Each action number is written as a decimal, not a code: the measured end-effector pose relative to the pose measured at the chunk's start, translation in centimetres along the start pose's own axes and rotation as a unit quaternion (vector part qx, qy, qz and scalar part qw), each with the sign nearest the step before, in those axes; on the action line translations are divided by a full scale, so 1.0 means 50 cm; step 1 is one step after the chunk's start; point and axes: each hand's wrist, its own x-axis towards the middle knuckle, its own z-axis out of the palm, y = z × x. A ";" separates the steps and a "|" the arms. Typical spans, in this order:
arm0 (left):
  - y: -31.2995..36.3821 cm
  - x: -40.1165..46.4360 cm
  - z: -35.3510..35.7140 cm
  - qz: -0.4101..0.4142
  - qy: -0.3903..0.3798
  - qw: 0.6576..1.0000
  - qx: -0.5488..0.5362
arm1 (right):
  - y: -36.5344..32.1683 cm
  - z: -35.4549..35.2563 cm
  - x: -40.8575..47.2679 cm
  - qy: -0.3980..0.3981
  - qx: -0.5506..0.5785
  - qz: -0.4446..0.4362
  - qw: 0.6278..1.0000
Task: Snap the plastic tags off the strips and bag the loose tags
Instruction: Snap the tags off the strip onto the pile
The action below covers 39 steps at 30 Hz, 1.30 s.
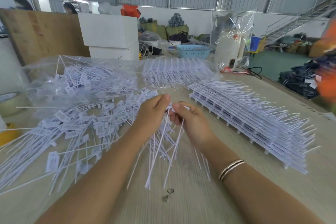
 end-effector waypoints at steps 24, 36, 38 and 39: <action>0.001 -0.010 -0.004 0.025 -0.058 0.995 0.077 | 0.011 -0.005 0.013 0.052 -0.277 0.016 0.959; -0.021 -0.003 -0.020 0.072 -0.081 0.971 0.213 | 0.001 -0.018 0.006 -0.036 -0.177 0.015 0.984; -0.019 -0.006 -0.014 0.029 -0.080 0.988 0.131 | -0.001 -0.016 0.007 -0.026 -0.149 0.004 0.988; -0.016 -0.007 -0.010 0.005 -0.072 0.994 0.088 | -0.002 -0.014 0.007 -0.011 -0.128 -0.003 0.992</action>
